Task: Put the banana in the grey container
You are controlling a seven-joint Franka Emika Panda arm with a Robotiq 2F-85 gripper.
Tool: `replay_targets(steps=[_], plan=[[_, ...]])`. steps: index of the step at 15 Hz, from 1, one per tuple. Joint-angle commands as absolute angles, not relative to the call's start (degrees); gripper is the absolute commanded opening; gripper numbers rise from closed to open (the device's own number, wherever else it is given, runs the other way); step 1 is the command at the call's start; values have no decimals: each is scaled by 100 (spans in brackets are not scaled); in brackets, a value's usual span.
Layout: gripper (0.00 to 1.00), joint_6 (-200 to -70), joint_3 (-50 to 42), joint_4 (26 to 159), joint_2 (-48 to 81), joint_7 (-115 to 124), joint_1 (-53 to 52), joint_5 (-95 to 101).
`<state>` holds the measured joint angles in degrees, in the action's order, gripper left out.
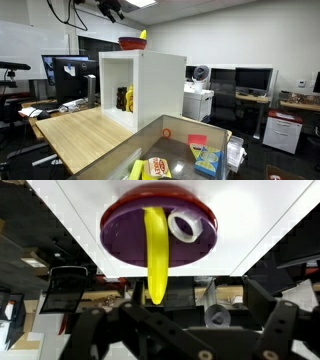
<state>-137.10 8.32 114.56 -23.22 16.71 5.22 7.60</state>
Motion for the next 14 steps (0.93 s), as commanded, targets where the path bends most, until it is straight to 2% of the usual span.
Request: replay_targets(steps=[1,14], plan=[[100,-13815,973,10913,-1854,2175,705,1262],[100,-13336,762,9720,-540,2358,430,1801]])
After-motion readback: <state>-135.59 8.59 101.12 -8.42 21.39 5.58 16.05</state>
